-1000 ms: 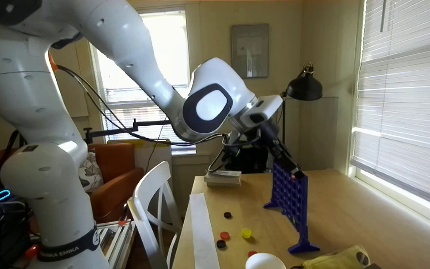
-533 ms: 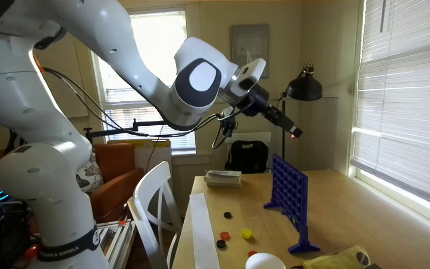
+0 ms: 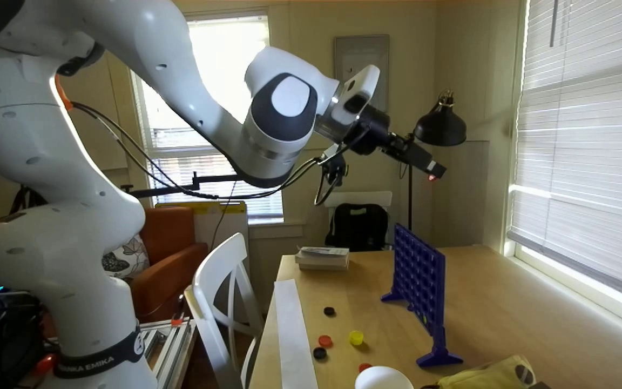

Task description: Pick up the orange object and put it in the blue object

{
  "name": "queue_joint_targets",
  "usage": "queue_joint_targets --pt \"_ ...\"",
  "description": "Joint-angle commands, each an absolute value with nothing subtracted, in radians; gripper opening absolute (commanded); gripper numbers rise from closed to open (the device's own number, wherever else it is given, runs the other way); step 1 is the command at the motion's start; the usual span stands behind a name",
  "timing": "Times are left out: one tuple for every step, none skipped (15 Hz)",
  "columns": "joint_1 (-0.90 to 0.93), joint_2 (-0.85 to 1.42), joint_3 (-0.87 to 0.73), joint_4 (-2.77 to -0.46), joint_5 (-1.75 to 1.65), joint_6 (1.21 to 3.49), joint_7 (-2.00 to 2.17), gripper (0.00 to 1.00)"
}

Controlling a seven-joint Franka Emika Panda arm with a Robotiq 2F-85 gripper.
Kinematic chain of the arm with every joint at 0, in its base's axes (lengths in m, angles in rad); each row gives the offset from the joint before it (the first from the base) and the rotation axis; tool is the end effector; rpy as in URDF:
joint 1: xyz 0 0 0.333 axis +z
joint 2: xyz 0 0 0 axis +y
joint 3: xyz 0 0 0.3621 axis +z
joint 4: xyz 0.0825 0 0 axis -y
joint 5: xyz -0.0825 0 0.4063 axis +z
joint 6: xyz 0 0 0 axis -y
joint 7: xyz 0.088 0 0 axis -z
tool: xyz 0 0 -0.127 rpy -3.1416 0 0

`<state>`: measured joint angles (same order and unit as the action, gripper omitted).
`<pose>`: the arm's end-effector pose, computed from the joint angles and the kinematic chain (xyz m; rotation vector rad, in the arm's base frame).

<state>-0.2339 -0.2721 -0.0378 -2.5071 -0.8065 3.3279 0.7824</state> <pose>0.4884 -0.0548 0.5122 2.6980 -0.2492 1.5566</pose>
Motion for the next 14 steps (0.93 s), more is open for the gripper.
queue_joint_targets --pt "-0.508 -0.358 0.2 -2.563 -0.75 3.452 0.734 0.1" --pt "-0.587 -0.377 0.283 -2.603 -0.682 3.513 0.688 0.1" --pt "-0.666 -0.388 0.365 -2.634 -0.62 3.575 0.646 0.1" --pt "-0.72 -0.385 0.444 -2.666 -0.546 3.626 0.609 0.1" --pt "-0.773 -0.386 0.523 -2.701 -0.46 3.674 0.56 0.1" --pt "-0.82 -0.385 0.602 -2.734 -0.383 3.722 0.517 0.1" --pt "-0.858 -0.369 0.68 -2.762 -0.305 3.764 0.473 0.1" --pt "-0.899 -0.355 0.764 -2.789 -0.226 3.807 0.428 0.1" --pt "-0.929 -0.333 0.845 -2.812 -0.148 3.844 0.387 0.1" --pt "-0.973 -0.263 0.93 -2.76 -0.077 3.85 0.333 0.1" --pt "-1.007 -0.248 1.015 -2.78 0.003 3.879 0.285 0.1" --pt "-0.946 -0.315 0.901 -2.781 -0.112 3.819 0.381 0.35" --pt "-0.974 -0.296 0.965 -2.781 -0.058 3.834 0.348 0.35" --pt "-0.988 -0.282 0.996 -2.78 -0.036 3.843 0.331 0.35"
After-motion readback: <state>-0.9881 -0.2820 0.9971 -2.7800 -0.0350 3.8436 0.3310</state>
